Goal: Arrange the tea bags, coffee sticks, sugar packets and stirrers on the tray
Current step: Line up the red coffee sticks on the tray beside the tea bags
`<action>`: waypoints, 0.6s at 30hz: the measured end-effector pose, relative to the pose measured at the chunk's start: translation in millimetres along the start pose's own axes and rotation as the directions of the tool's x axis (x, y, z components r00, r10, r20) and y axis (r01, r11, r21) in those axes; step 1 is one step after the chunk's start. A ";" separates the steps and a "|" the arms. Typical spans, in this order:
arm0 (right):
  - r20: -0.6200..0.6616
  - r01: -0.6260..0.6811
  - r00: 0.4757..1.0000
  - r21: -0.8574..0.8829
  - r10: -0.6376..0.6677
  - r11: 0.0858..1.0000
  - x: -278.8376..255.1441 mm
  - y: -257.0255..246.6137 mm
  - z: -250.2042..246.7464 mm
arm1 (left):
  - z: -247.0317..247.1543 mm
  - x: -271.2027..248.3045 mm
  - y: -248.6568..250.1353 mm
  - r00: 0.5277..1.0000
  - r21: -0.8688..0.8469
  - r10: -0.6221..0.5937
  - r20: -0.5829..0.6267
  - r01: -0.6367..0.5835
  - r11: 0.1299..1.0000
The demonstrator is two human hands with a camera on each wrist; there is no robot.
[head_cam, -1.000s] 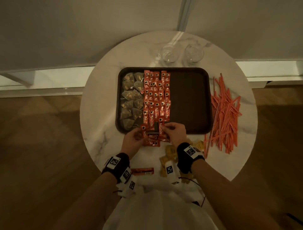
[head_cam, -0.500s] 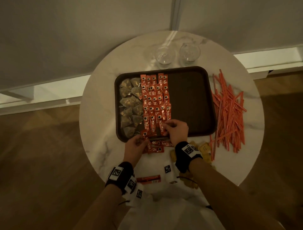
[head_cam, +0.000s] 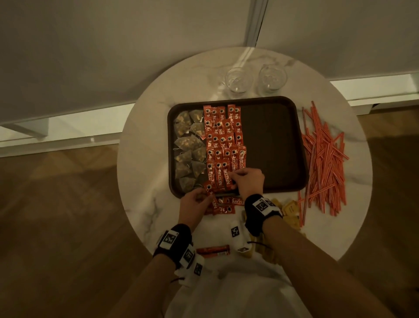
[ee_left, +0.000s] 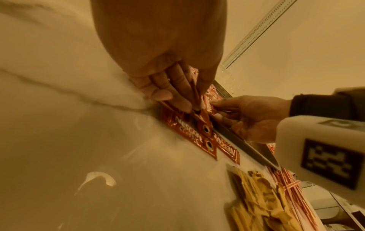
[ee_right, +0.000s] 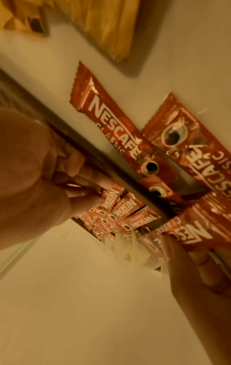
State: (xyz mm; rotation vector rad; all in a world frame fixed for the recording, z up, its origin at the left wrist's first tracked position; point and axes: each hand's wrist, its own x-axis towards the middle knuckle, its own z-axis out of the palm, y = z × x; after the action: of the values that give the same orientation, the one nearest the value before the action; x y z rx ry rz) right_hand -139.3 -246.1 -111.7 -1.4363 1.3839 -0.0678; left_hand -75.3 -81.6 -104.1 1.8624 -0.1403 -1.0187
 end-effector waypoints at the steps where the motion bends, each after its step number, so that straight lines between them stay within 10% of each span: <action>1: -0.003 0.000 1.000 -0.006 0.000 1.000 1.1 -0.2 0.9 | -0.5 0.6 0.6 1.000 0.015 0.007 -0.001 -0.007 1.000; 13: 0.019 0.126 0.992 0.025 -0.126 0.992 -0.9 2.8 -10.9 | -0.2 1.3 0.9 1.000 0.079 0.021 -0.014 -0.020 0.997; 18: -0.158 0.160 0.975 -0.005 -0.158 0.987 12.8 11.4 -40.7 | -2.9 4.1 5.9 1.000 0.080 0.005 0.001 -0.005 0.997</action>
State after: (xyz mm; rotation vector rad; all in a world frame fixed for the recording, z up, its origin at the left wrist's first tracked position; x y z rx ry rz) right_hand -170.1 -277.9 -110.5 -1.5603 1.3909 -0.2958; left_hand -68.7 -84.7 -101.3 1.9331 -0.1883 -1.0236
